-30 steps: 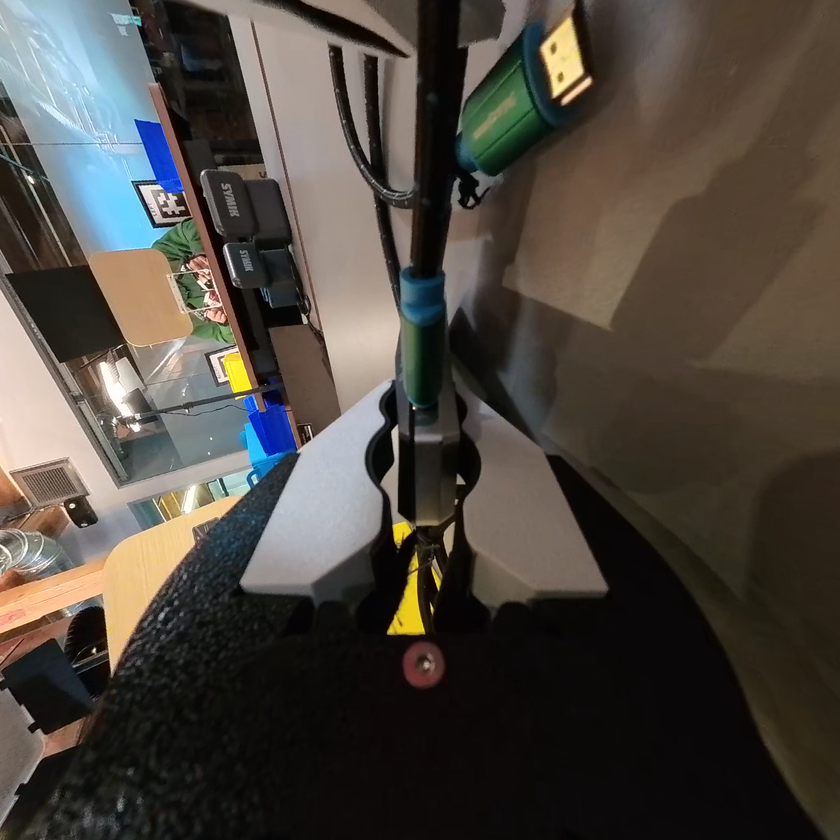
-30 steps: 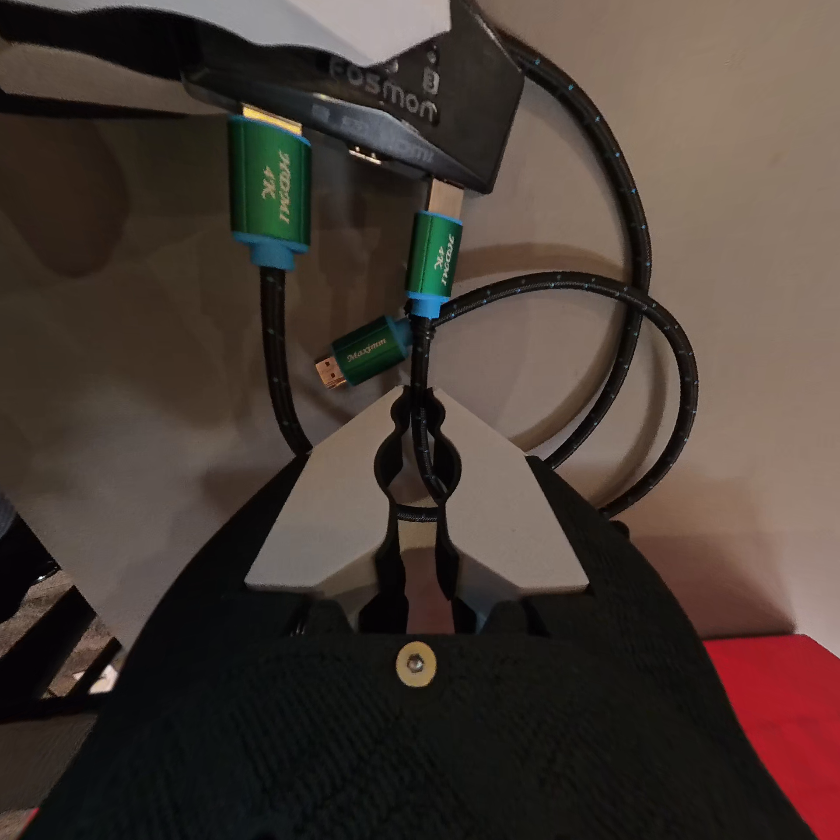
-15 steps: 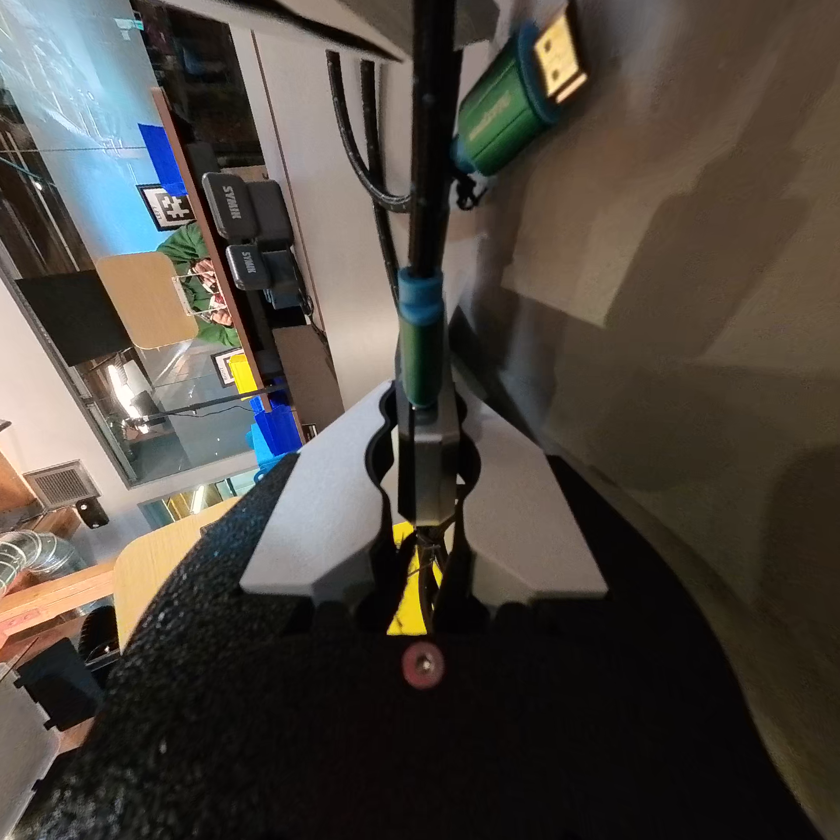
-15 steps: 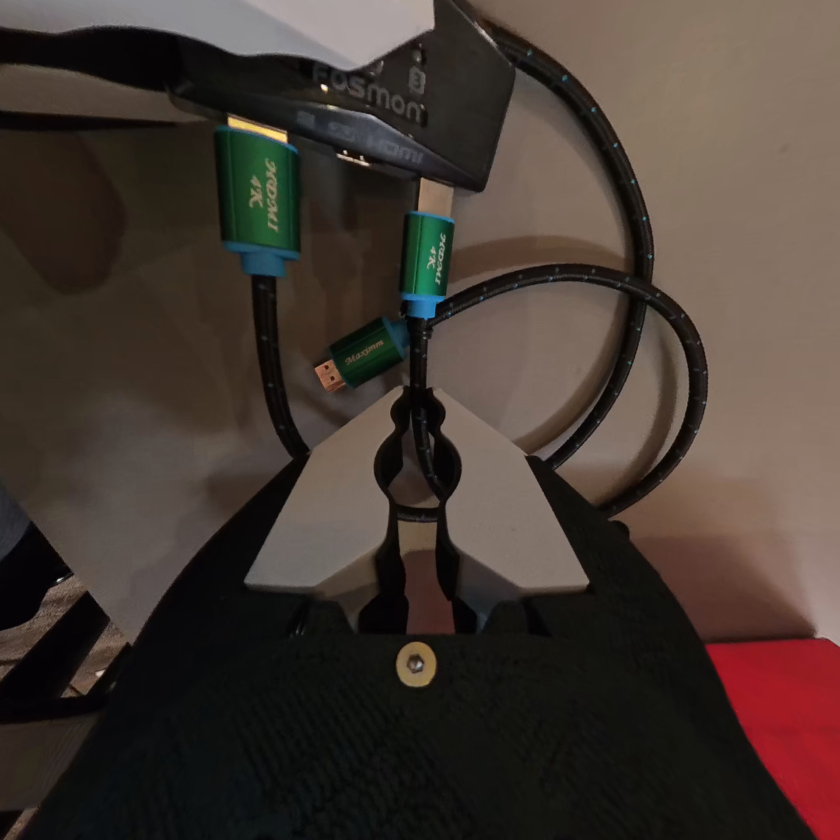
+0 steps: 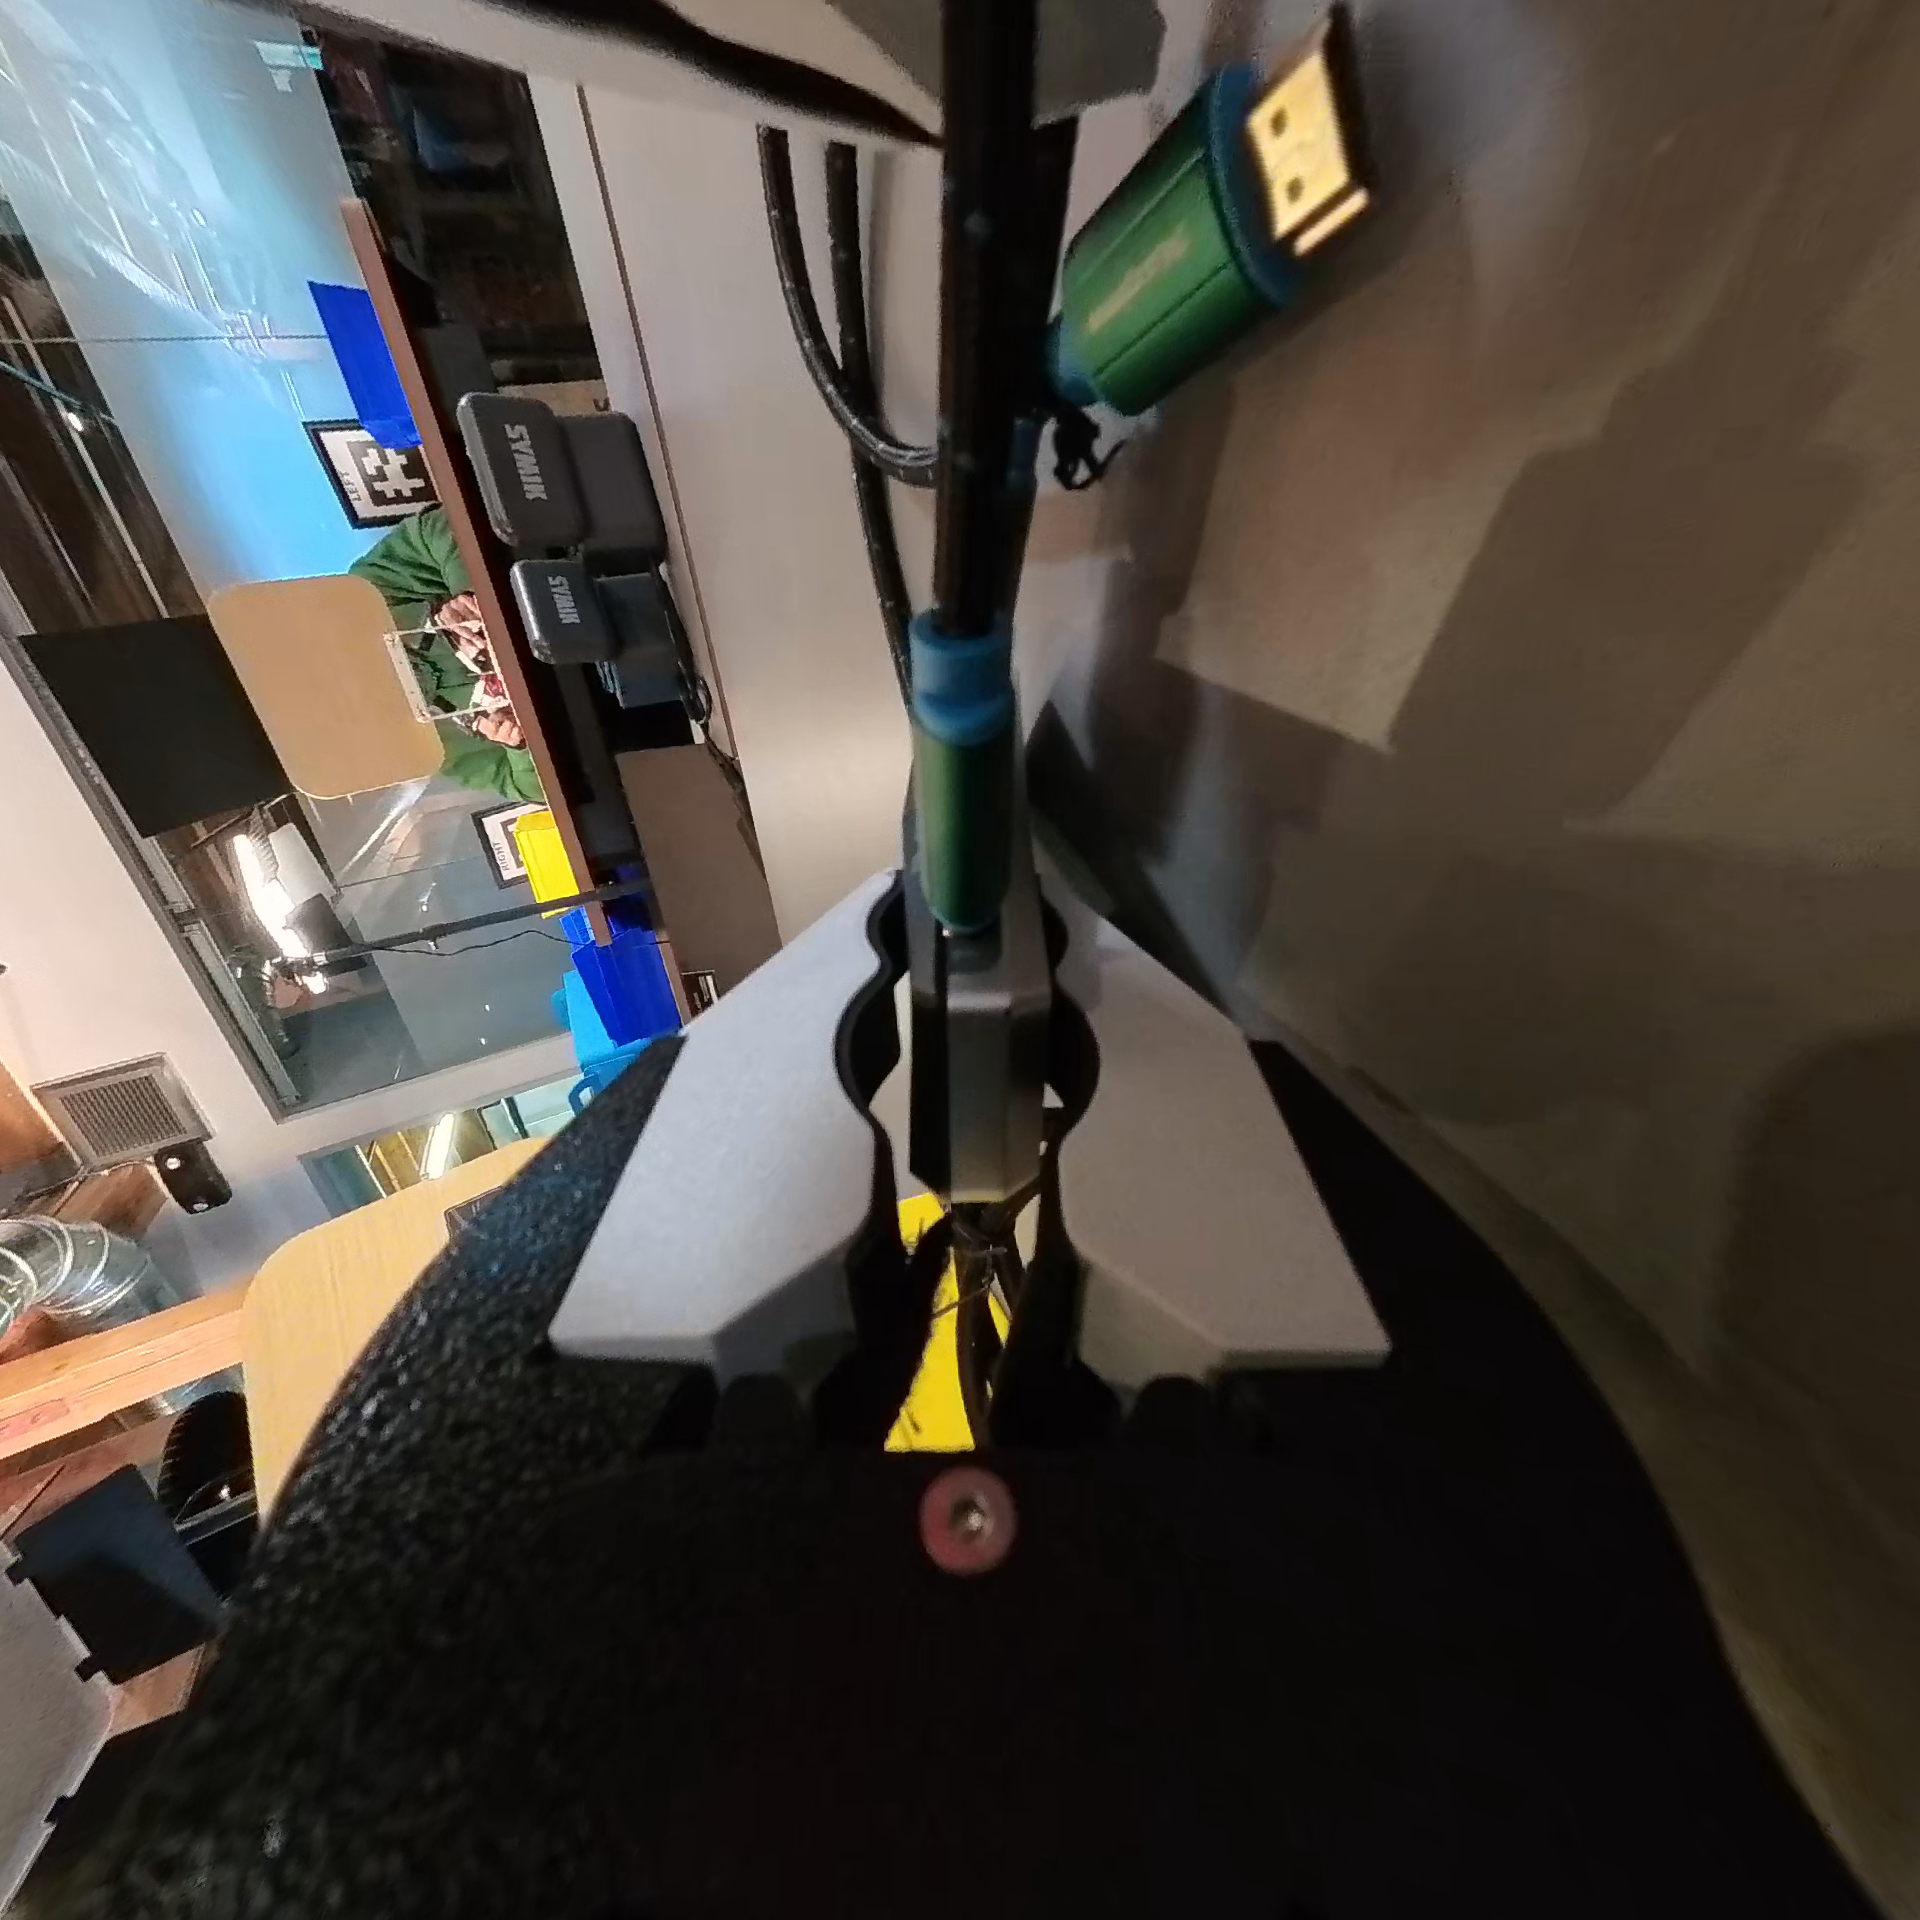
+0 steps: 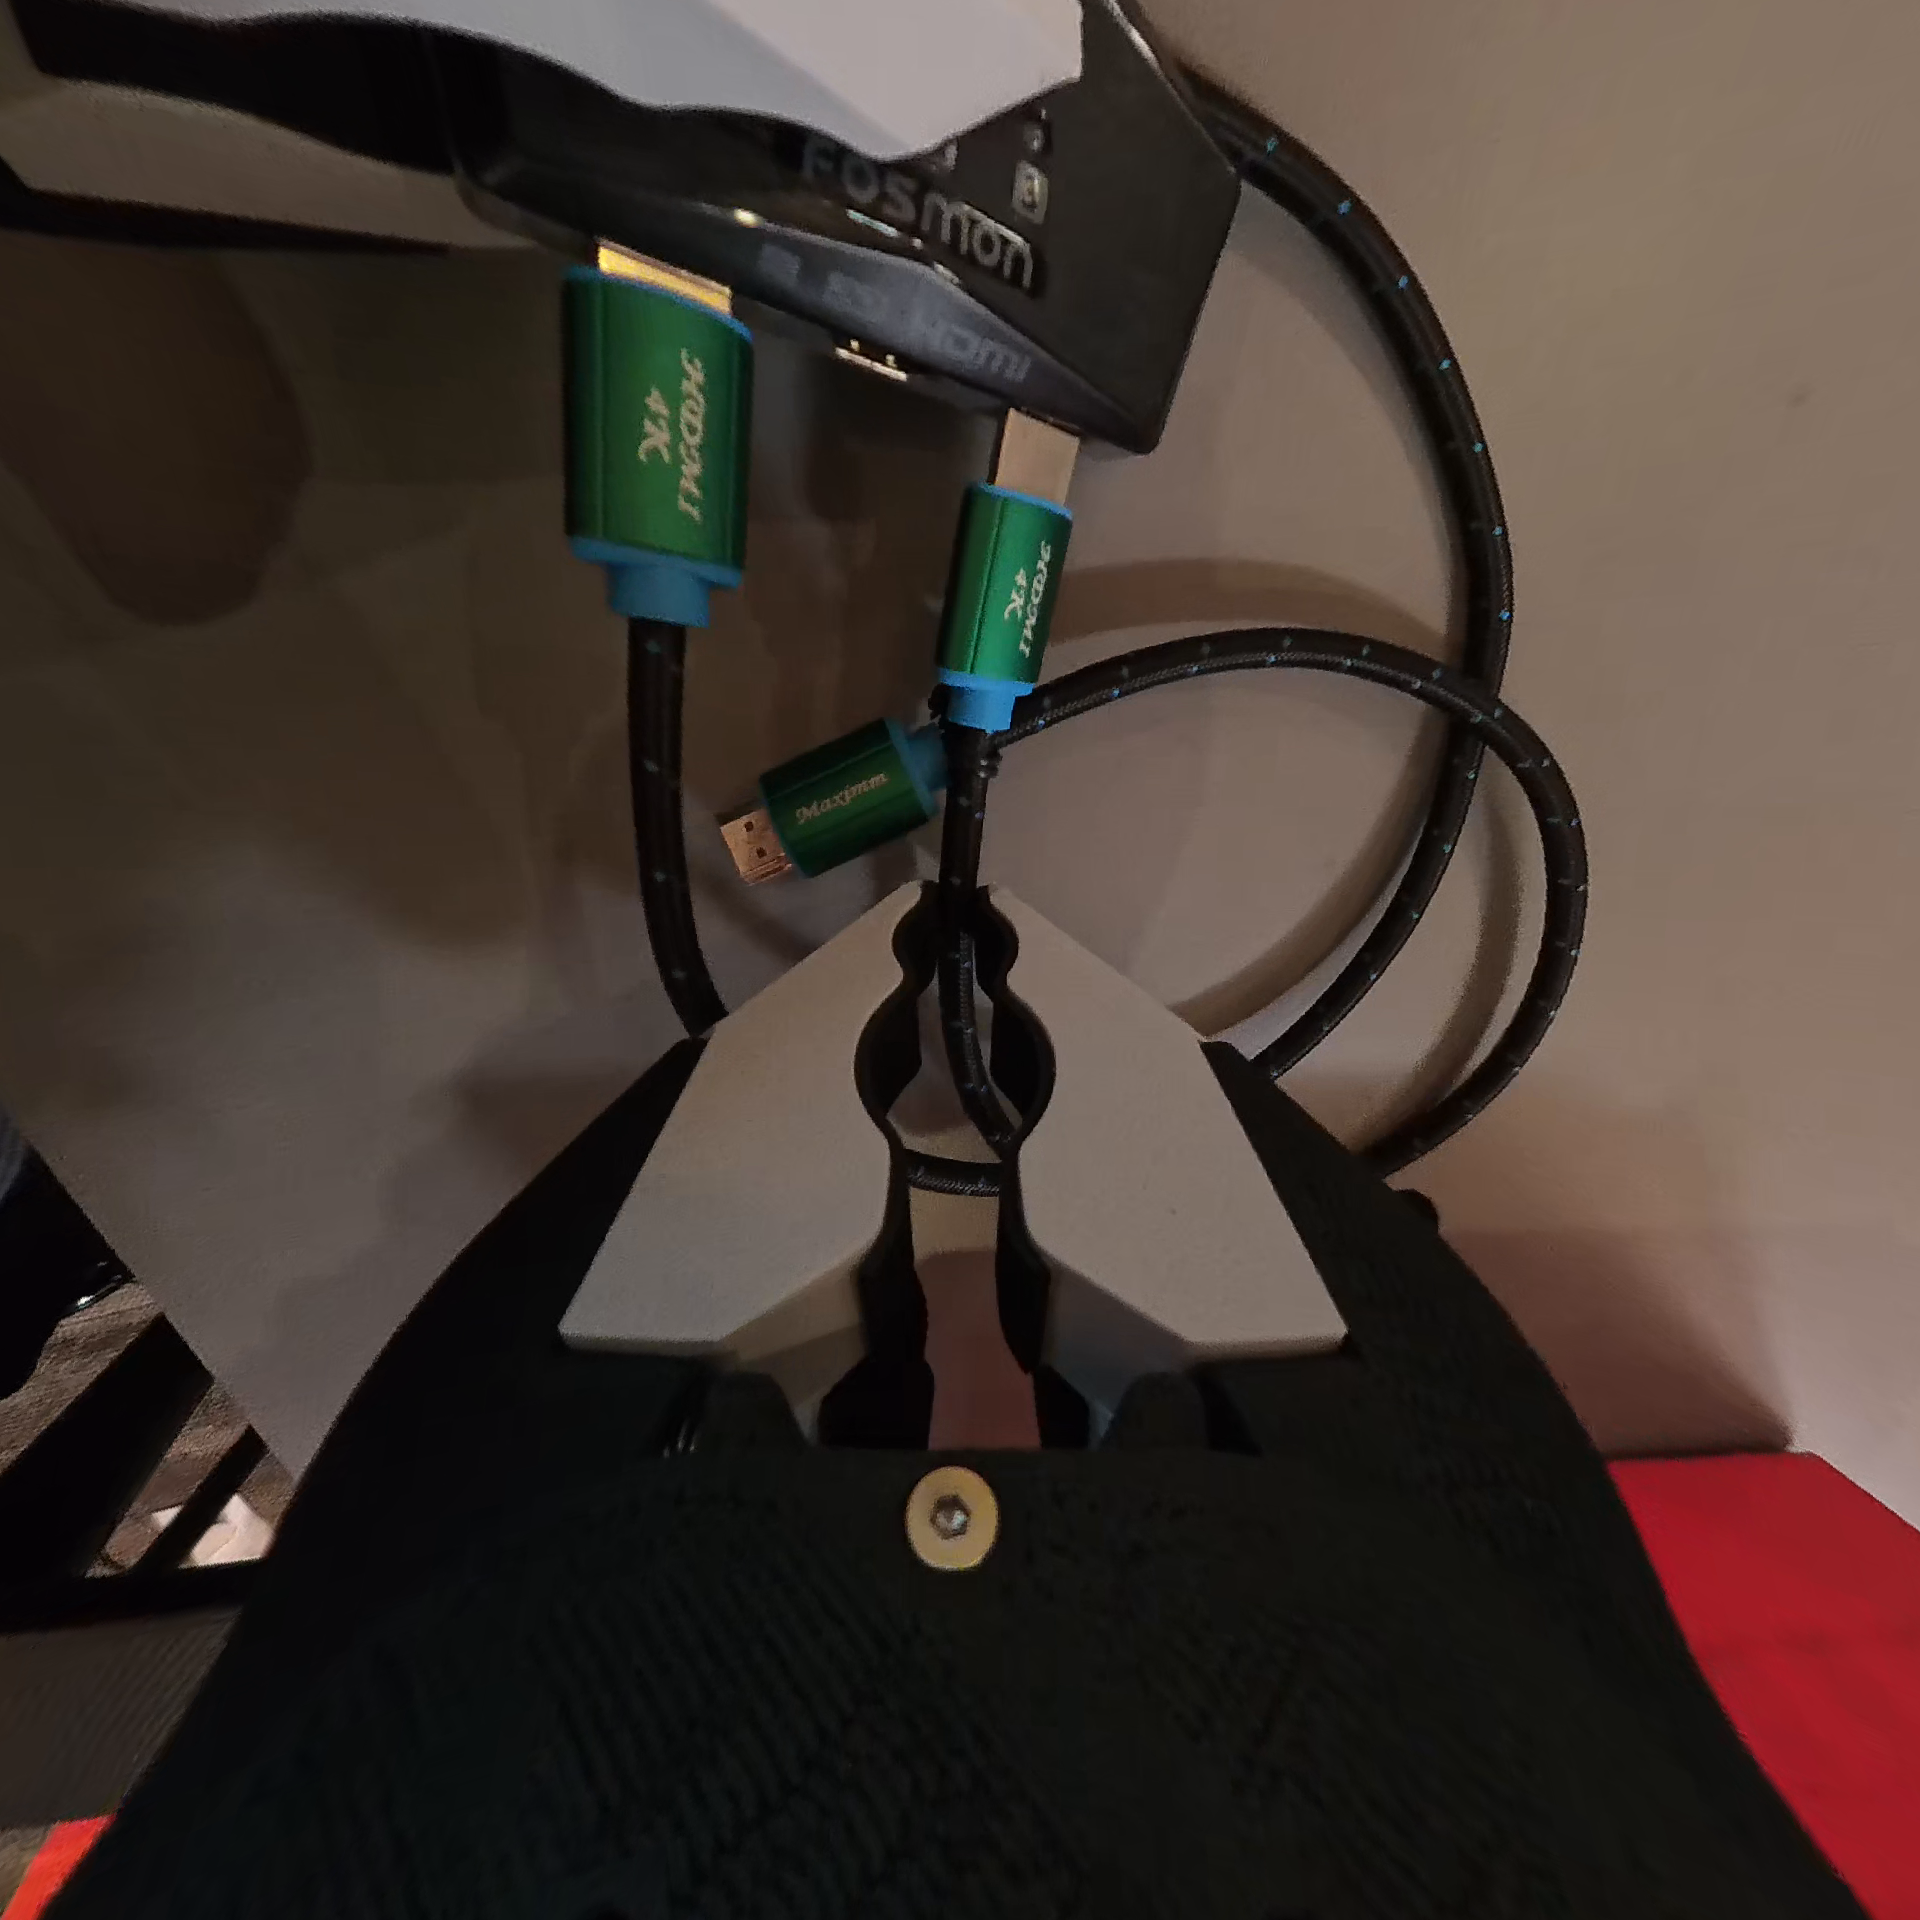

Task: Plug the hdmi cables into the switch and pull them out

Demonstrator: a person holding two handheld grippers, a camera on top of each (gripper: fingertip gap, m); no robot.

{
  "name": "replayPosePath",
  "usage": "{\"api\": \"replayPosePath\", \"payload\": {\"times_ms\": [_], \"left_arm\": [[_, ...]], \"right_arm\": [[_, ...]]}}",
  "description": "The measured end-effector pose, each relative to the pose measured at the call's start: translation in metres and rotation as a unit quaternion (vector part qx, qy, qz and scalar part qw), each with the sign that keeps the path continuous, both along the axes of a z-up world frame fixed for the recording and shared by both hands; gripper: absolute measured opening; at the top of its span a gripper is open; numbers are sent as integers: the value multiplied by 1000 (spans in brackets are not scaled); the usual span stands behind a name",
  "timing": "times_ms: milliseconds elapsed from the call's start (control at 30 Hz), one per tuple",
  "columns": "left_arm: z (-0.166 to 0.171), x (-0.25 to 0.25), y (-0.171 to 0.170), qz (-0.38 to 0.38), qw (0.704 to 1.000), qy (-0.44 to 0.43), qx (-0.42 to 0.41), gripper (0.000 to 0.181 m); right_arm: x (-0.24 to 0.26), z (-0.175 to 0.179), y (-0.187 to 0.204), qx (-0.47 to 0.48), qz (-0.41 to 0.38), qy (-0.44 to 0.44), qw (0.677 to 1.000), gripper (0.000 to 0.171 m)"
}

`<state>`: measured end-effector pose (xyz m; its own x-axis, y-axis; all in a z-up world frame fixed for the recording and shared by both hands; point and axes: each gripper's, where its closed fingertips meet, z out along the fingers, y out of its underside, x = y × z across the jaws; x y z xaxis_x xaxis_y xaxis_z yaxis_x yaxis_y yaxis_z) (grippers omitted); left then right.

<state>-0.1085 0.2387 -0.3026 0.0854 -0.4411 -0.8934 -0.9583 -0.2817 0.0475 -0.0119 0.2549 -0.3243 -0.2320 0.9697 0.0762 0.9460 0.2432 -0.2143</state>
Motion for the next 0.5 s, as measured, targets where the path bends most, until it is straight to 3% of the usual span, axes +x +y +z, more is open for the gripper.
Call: {"api": "replayPosePath", "payload": {"times_ms": [33,500], "left_arm": [[0,0,0,-1,1000,1,0,19],[0,0,1,1,1000,-27,-6,19]], "right_arm": [[0,0,1,0,-1,0,1000,4],[-4,4,14,25,-18,42,999,4]]}}
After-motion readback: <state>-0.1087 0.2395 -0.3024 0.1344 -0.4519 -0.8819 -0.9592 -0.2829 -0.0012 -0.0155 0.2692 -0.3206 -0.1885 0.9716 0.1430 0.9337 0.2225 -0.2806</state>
